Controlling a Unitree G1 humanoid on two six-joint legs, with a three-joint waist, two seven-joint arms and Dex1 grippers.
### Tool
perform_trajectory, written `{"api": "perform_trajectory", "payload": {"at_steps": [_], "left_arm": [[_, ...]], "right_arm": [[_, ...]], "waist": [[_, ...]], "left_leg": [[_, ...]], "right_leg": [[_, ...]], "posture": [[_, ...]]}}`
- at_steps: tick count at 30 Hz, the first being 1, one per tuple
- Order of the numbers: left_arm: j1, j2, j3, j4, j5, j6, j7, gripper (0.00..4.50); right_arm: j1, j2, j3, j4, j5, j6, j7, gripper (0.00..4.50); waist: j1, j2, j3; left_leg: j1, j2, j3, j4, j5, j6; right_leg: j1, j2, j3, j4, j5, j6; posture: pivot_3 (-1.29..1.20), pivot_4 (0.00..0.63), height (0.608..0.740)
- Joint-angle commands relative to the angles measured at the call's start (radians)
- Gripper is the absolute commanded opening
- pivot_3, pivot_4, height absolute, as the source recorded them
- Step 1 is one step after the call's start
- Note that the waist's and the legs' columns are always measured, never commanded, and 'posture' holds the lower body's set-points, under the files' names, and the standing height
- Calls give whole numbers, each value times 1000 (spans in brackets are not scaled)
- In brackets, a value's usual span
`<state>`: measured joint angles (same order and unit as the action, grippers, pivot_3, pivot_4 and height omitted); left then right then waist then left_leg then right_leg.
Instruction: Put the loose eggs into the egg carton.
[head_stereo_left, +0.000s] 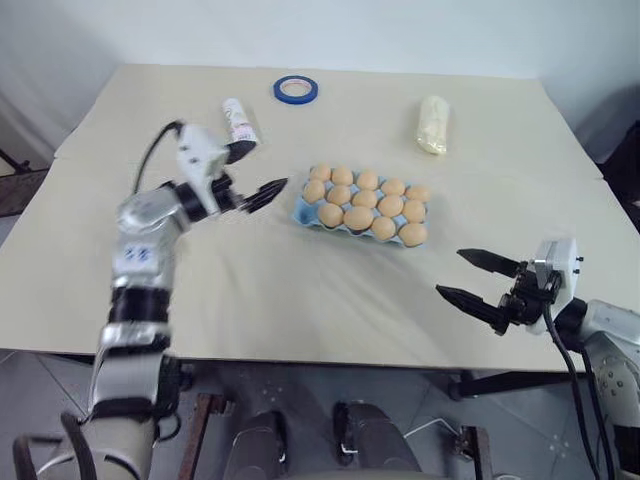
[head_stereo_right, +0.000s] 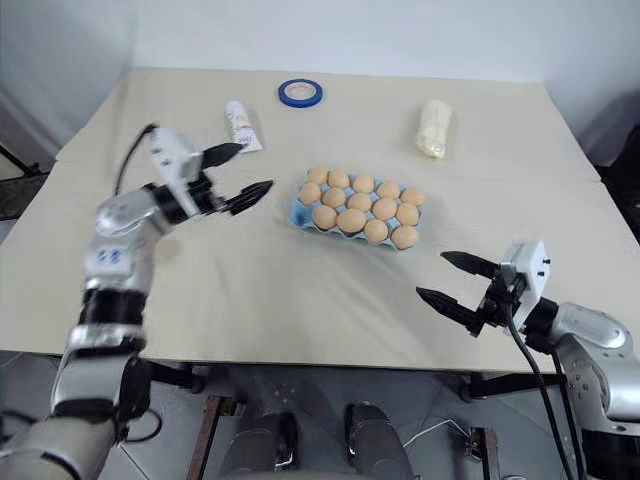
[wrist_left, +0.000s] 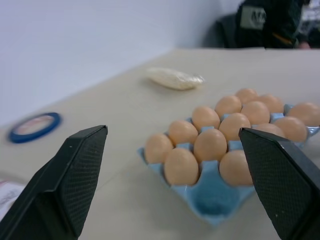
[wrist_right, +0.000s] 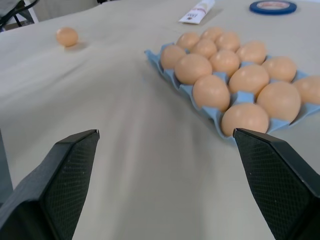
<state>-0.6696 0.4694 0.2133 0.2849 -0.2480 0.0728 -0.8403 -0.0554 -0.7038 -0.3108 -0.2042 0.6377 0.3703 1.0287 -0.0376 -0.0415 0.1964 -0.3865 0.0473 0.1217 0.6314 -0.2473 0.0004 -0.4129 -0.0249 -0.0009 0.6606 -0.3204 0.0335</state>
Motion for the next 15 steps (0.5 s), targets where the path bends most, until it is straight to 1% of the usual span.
{"api": "perform_trajectory", "payload": {"at_steps": [1, 6, 11, 15], "left_arm": [[115, 48, 95, -186, -71, 39, 49, 4485], [350, 81, 247, -330, -115, 108, 158, 4485], [540, 58, 366, -390, -146, 170, 273, 4485], [650, 12, 421, -452, -189, 197, 343, 4485]], "right_arm": [[-19, -14, 0, 6, 5, -11, 21, 4500], [-40, -13, 20, 28, 1, -6, 36, 4500], [-69, -6, 42, 55, -8, -10, 45, 4500], [-82, -1, 52, 65, -10, -11, 51, 4500]], "waist": [[6, 0, 0], [9, 0, 0], [10, 0, 0], [9, 0, 0]], "left_leg": [[0, 0, 0, 0, 0, 0], [1, -1, -2, 0, 0, 2], [1, -1, -2, 0, 0, 3], [1, -1, -2, -1, -1, 3]], "right_leg": [[0, 0, 0, 0, 0, 0], [2, -1, -1, -1, 0, -1], [3, -1, -1, -2, 1, -1], [3, -2, -1, -3, 1, -1]], "posture": [[0, 150, 740], [0, 150, 740], [0, 150, 740], [0, 150, 740]]}}
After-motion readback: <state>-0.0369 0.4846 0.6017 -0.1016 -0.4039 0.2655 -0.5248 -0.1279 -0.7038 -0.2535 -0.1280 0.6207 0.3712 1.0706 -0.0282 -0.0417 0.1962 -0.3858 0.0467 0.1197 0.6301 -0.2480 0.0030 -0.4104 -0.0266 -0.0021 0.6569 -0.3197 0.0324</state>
